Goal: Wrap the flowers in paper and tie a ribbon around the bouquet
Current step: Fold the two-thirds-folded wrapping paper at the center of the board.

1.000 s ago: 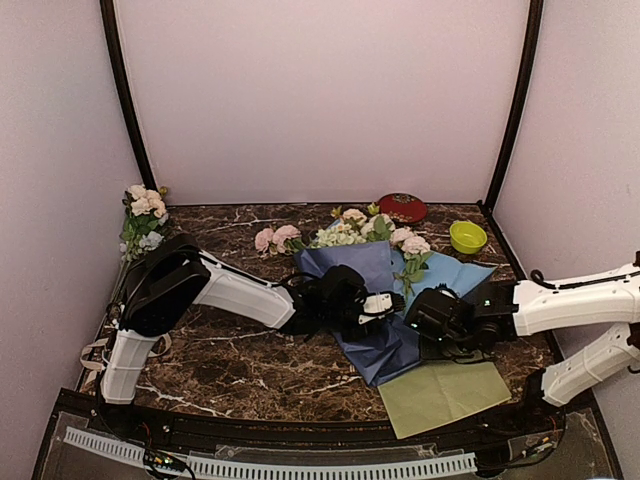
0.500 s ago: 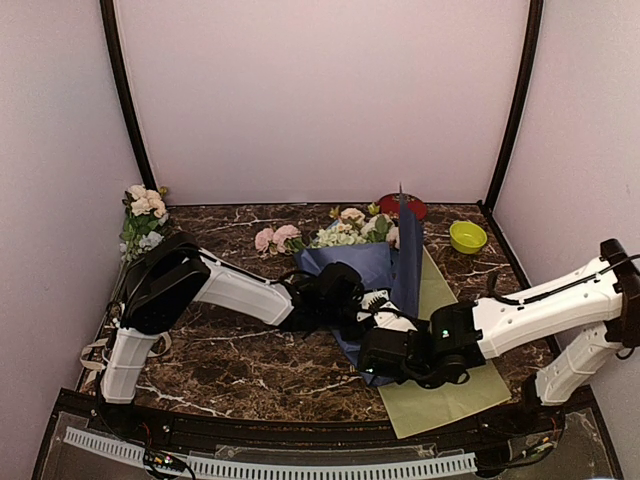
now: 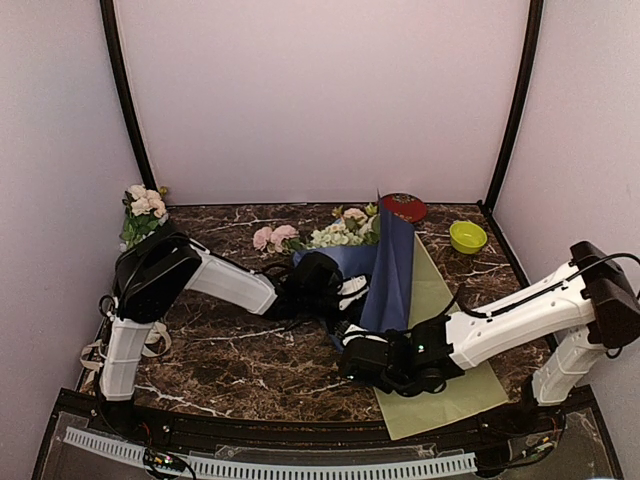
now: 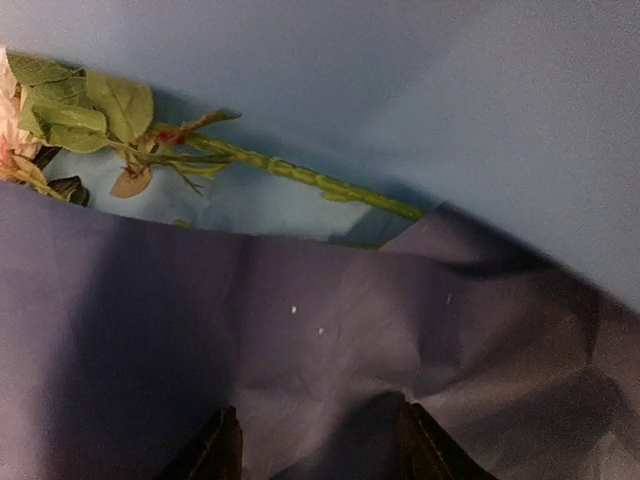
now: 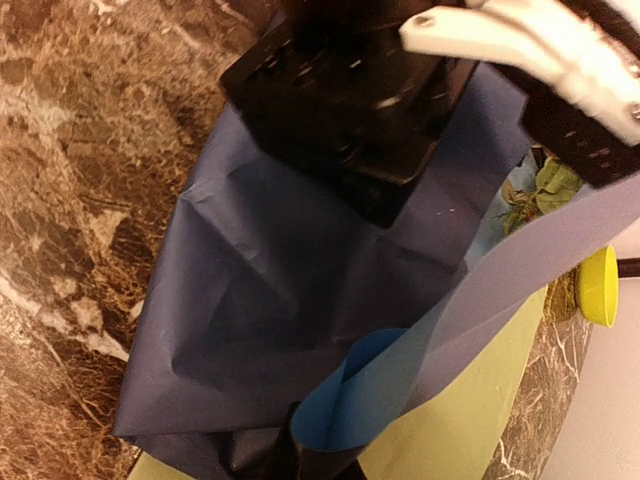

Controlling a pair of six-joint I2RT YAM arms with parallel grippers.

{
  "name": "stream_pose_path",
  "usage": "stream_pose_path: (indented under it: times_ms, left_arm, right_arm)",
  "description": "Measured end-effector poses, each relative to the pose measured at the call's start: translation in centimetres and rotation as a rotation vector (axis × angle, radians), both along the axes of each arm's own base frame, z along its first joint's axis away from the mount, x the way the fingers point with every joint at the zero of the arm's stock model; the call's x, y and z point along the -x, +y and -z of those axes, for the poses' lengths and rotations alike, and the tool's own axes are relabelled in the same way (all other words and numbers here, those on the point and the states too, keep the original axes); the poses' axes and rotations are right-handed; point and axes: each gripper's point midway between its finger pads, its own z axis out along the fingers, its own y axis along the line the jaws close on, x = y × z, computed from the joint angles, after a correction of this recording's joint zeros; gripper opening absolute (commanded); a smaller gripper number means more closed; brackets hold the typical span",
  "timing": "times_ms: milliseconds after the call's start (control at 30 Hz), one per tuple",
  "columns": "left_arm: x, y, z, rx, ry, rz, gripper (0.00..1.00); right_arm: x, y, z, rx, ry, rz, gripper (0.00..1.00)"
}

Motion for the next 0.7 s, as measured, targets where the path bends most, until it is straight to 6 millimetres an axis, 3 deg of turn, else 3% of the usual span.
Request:
stream_pose_path:
  times_ms: [167,400,600,700]
  left_arm:
    - [-0.4,1.2,-1.0,0.057,0.053,-0.017,0.57]
    - [-1.6,3.4,-4.7,0.135,0.075,-0.076,0.57]
    - [-4.7,6.4,-9.2,0.197,0.06,-0.216,0.53]
    - [-6.5,8.2,-8.7,0.186,0.085,-0.3,0.51]
  right_arm:
    - [0.3,0.3,2.7,0.087,0.028,-0.046,0.0]
    - [0.6,0.4,3.9,0.13,0.052,-0.077,0.0]
    - [0.6,0.6,4.1,0.153,0.058,-0.091,0.0]
    - [0.6,0.7,4.1,0.161,0.059,-0.099,0.0]
